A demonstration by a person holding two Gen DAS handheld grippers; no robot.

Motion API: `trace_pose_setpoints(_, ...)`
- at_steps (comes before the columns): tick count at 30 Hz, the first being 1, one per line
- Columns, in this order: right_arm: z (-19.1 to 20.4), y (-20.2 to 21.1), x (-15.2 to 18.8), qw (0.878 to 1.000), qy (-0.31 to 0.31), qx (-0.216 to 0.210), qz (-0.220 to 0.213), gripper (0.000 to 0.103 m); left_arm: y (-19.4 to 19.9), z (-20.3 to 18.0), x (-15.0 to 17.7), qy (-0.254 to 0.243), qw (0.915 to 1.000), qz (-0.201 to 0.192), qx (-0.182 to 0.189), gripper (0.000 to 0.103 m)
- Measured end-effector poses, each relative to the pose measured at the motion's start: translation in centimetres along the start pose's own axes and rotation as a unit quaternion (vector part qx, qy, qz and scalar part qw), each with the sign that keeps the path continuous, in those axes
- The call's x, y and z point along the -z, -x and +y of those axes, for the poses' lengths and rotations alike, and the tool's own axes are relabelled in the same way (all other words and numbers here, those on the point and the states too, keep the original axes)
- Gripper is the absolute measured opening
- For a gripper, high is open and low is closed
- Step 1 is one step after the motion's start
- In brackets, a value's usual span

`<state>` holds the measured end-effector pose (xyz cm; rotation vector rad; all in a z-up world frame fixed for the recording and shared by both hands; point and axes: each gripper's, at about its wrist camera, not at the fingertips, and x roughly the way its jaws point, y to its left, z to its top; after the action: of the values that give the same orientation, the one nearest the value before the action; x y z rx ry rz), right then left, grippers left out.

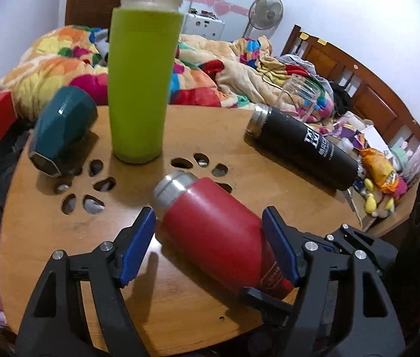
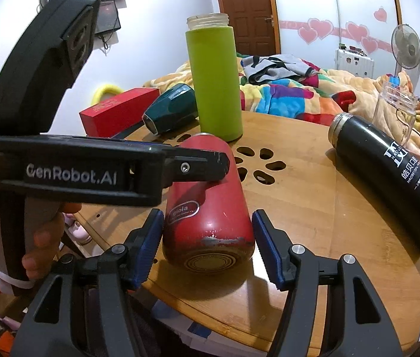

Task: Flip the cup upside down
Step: 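Rotate the held red tumbler with the left tool, open end downward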

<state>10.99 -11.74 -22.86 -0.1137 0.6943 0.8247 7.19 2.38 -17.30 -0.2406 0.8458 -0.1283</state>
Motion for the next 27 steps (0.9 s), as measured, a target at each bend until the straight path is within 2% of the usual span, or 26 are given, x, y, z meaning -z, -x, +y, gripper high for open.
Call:
trace_pose_setpoints(2, 0.0, 0.0, 0.0, 1.000, -0.005, -0.001, 0.001, 0.059, 0.5, -0.2, -0.2, -0.002, 1.0000, -0.005, 0.007, 0.063)
trace_pose_setpoints(4, -0.1, -0.2, 0.2, 1.000, -0.012, 0.001, 0.004, 0.060, 0.8, -0.7, -0.5, -0.012, 0.9999, -0.007, 0.007, 0.046)
trace_pose_setpoints(7, 0.1, -1.0, 0.8, 1.000, -0.015, 0.017, 0.020, 0.061, 0.7, -1.4, -0.4, -0.031, 0.9995, -0.003, 0.003, 0.027)
trace_pose_setpoints(10, 0.3, -1.2, 1.4, 0.999, -0.018, 0.035, 0.016, 0.060, 0.5, -1.9, -0.3, -0.039, 0.9992, -0.004, -0.004, 0.022)
trace_pose_setpoints(13, 0.2, -0.7, 1.6, 0.999, -0.031, 0.042, 0.005, 0.059, 0.8, -2.0, -0.4, -0.033, 0.9994, -0.004, 0.015, 0.015)
trace_pose_setpoints(23, 1.3, 3.6, -0.8, 0.997, 0.002, 0.051, -0.053, 0.058, 4.2, -2.0, -1.9, -0.028, 0.9982, -0.028, 0.044, 0.015)
trace_pose_setpoints(27, 1.5, 4.0, -2.1, 0.997, 0.007, 0.050, -0.060, 0.058, 5.8, -1.3, -2.8, -0.019, 0.9973, -0.029, 0.064, 0.015)
